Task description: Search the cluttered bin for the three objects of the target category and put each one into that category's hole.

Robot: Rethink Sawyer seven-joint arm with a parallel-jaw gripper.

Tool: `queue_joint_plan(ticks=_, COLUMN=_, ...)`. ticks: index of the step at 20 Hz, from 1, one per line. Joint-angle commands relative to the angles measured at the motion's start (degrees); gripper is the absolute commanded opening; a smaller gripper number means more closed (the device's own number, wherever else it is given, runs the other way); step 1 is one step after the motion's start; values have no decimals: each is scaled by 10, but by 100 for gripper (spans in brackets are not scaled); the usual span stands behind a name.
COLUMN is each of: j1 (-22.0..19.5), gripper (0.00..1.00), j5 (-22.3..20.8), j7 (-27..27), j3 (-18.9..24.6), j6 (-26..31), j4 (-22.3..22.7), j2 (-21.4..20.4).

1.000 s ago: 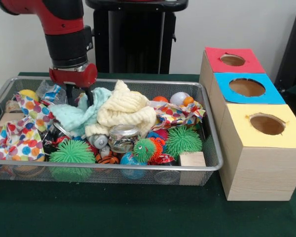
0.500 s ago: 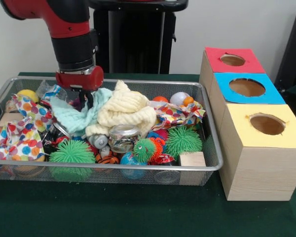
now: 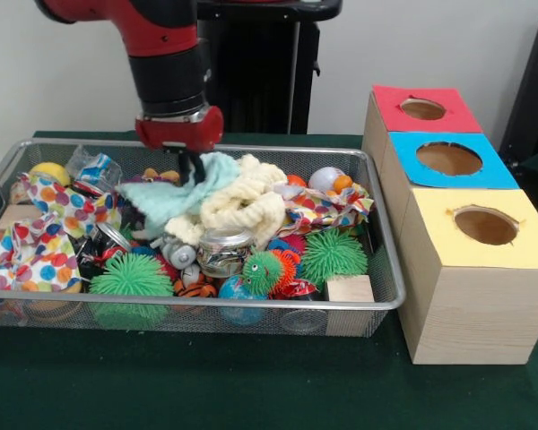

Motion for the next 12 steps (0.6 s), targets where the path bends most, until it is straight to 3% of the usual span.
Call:
queue_joint_plan(ticks=1, j1=72, gripper=0, j5=81, j7=218, j3=-18, j6=-21, j4=103, j2=-66)
queue_joint_plan(ticks=5, j1=93, gripper=0, j5=109, j7=219, j3=-22, j6=-16, j4=119, j2=-82)
queue_joint_plan(ticks=12, j1=92, gripper=0, j5=118, j7=214, j3=-15, j6=-27, j4=126, j2=-81)
